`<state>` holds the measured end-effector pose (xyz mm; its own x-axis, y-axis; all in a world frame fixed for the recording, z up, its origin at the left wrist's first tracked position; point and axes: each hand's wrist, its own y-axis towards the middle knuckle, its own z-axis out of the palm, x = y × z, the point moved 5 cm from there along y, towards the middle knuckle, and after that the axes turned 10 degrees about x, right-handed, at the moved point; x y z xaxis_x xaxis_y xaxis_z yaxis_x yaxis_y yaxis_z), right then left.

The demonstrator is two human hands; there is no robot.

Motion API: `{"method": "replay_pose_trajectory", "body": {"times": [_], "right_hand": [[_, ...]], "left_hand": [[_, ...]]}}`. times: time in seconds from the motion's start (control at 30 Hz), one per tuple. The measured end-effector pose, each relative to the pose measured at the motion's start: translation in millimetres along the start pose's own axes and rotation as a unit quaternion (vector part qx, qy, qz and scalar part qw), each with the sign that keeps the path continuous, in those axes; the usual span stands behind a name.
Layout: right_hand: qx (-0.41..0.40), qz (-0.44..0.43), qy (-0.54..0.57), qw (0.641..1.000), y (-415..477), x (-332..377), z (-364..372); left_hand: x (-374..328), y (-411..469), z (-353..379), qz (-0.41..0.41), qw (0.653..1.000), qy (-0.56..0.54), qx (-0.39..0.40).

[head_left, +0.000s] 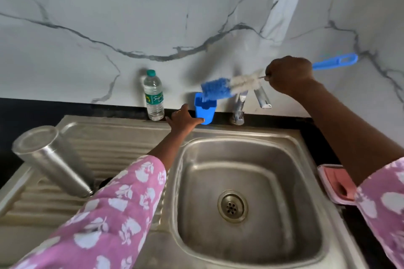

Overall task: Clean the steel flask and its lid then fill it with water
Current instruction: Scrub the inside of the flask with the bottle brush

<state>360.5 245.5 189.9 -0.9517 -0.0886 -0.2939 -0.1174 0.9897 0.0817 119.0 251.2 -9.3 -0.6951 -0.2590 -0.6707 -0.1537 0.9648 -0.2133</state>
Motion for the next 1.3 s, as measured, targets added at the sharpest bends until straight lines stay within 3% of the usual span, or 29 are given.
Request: {"method": "replay_pose_trajectory", "body": {"times": [0.3, 0.37, 0.47, 0.57, 0.63, 0.73, 0.77, 0.83, 0.97, 1.1, 1.3], "right_hand": [[-0.089, -0.076, -0.19, 0.975, 49, 42, -25], [-0.059, -0.09, -0.215, 0.971, 60, 54, -26], [-0.084, -0.139, -0.223, 0.961, 70, 74, -30], [-0.027, -0.134, -0.242, 0.961, 96, 89, -14], [-0.091, -0.133, -0.276, 0.948, 104, 101, -12], [-0.023, -0.156, -0.267, 0.951, 114, 118, 11], [-0.034, -0.137, -0.256, 0.956, 117, 120, 9], [-0.05, -0.187, -0.2, 0.961, 134, 122, 31], [-0.1, -0.223, -0.188, 0.951, 138, 125, 45], [-0.113, -0.287, -0.19, 0.932, 129, 123, 60], [-0.218, -0.311, -0.215, 0.9, 113, 121, 59]], "left_hand": [[-15, 42, 14, -0.031, 0.999, -0.014, 0.026], [-12, 55, 20, -0.028, 0.998, -0.035, 0.034], [-2, 80, 33, -0.018, 0.996, -0.087, 0.031], [-3, 83, 37, -0.008, 0.994, -0.107, 0.011], [-4, 78, 36, -0.015, 0.995, -0.098, -0.001], [-1, 79, 38, 0.004, 0.995, -0.102, -0.021], [-1, 80, 39, 0.005, 0.995, -0.1, -0.025], [-2, 79, 38, 0.007, 0.995, -0.09, -0.032], [-1, 80, 38, 0.007, 0.996, -0.086, -0.036], [-3, 77, 37, 0.009, 0.996, -0.077, -0.045], [-10, 71, 34, -0.018, 0.997, -0.064, -0.033]]}}
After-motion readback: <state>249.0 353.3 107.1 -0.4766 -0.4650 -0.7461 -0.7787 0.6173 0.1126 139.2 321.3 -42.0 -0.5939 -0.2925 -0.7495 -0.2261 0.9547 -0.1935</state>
